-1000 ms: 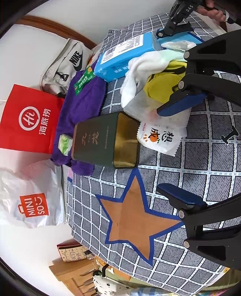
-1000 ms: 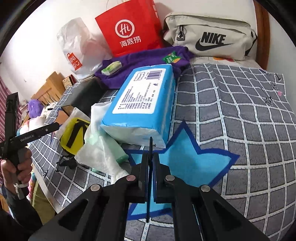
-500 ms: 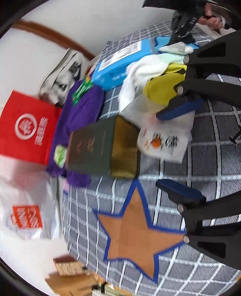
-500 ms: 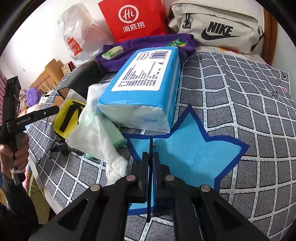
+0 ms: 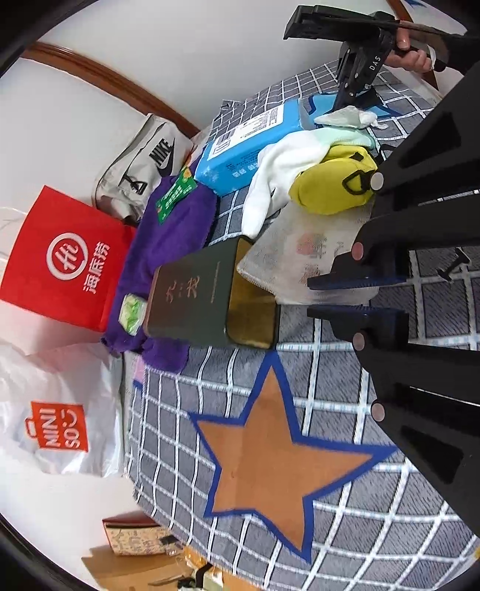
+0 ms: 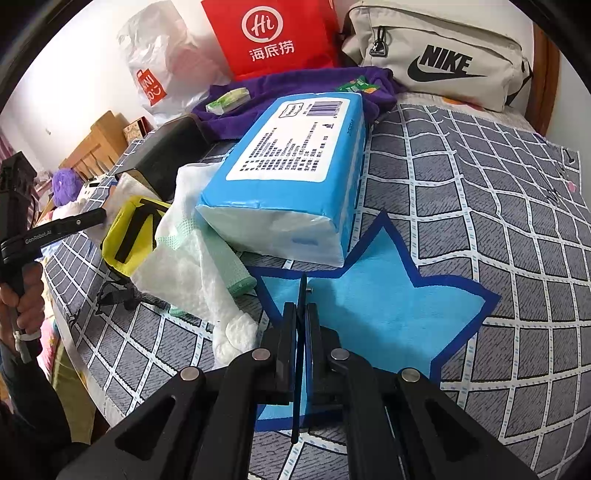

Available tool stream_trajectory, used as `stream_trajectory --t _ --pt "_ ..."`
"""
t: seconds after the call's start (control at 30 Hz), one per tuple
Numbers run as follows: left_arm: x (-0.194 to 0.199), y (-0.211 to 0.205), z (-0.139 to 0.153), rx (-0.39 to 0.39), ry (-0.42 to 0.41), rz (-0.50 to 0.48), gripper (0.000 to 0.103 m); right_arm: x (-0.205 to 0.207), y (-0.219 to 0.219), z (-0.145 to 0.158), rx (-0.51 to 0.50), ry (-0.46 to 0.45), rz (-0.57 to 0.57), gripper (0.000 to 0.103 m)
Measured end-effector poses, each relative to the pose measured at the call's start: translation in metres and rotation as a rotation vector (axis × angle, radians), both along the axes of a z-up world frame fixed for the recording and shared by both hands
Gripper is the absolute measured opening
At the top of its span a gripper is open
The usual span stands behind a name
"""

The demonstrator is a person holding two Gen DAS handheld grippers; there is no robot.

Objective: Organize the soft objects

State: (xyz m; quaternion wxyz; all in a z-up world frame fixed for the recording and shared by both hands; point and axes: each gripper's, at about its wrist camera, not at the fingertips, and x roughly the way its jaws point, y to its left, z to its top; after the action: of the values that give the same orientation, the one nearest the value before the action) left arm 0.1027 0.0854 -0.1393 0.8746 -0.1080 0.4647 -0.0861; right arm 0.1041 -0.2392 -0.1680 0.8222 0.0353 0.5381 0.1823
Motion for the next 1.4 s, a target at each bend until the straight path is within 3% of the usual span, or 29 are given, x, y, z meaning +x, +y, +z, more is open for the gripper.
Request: stream_trajectory --t 0.23,0.4,0.8,1.4 --pt "-0.010 0.021 0.014 0.058 -0.028 0.074 0.008 -0.004 0.001 0.005 -0.006 -0.010 0.003 0.004" --pt "-0.022 0.039 0.025 0.054 -0.058 0.133 0.006 -0.009 -0.002 0.015 0.000 -0.034 -0.008 0.004" --pt "-0.024 0.021 0.068 0.047 -0.149 0.094 0.006 -0.008 0.003 0.067 0.021 -0.145 -0.009 0.004" --pt "0.007 0.000 0.110 0.059 -0.210 0.051 0.006 0.037 0.013 0.105 0.048 -0.204 -0.005 0.004"
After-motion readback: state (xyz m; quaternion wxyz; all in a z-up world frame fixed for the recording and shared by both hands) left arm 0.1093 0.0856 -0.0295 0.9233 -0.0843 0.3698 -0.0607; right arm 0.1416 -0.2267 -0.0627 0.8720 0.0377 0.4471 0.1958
